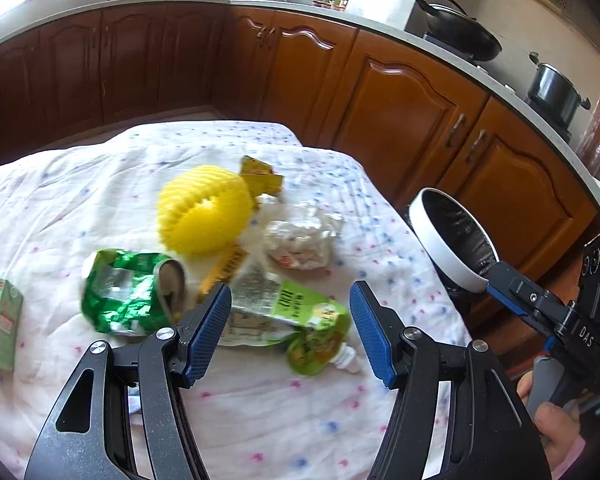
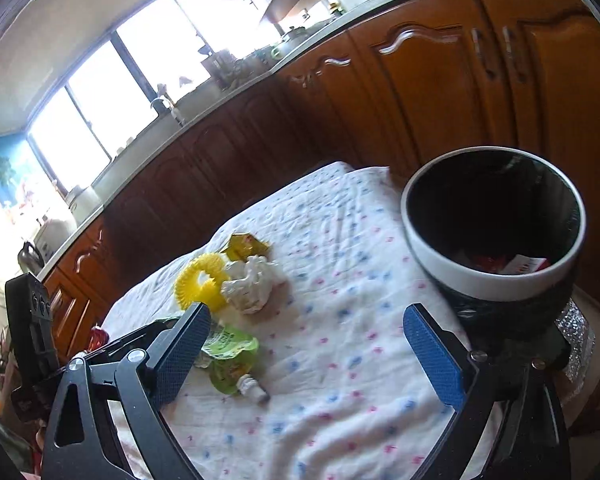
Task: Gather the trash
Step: 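Move both tools back toward the yellow foam net on the table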
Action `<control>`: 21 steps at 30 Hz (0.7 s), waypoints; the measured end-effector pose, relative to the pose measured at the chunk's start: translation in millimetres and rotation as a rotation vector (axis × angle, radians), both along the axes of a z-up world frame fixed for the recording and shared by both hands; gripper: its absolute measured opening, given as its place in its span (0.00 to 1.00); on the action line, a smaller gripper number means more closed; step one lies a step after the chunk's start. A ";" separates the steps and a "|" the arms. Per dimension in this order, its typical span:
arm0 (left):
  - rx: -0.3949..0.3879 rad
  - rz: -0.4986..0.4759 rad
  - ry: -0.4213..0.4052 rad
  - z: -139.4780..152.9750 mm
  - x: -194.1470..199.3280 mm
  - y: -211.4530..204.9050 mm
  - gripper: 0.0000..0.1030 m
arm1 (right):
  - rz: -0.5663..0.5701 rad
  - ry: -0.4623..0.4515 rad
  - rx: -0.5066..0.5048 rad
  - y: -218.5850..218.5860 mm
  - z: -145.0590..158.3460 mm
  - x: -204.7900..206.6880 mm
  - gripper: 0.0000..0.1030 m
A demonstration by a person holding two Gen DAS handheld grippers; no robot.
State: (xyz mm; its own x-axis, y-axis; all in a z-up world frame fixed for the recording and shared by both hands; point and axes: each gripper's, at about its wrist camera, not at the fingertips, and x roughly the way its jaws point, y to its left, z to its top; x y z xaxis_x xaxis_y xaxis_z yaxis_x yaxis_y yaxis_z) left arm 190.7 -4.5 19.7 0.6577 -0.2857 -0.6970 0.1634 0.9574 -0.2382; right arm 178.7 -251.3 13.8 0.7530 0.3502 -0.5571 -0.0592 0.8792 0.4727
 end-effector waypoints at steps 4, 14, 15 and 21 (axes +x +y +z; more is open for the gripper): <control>-0.001 0.027 -0.003 0.3 0.5 17.2 0.61 | 0.032 -0.005 -0.013 13.6 2.3 5.6 0.95; 0.050 0.094 -0.001 4.4 23.5 45.4 0.61 | 0.107 0.000 -0.044 43.3 9.2 42.4 0.95; 0.061 0.097 0.005 4.0 28.5 47.0 0.61 | 0.113 0.003 -0.046 45.6 9.4 47.7 0.95; 0.131 0.100 0.036 -3.9 59.0 50.1 0.61 | 0.180 0.020 -0.057 66.0 9.4 92.9 0.90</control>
State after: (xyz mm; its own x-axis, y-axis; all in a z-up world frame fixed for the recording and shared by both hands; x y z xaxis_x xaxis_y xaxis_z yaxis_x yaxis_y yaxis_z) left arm 249.7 45.6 15.8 0.6520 -0.1256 -0.7478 0.0595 0.9916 -0.1146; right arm 271.6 -185.3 23.1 0.6694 0.4456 -0.5944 -0.2087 0.8807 0.4252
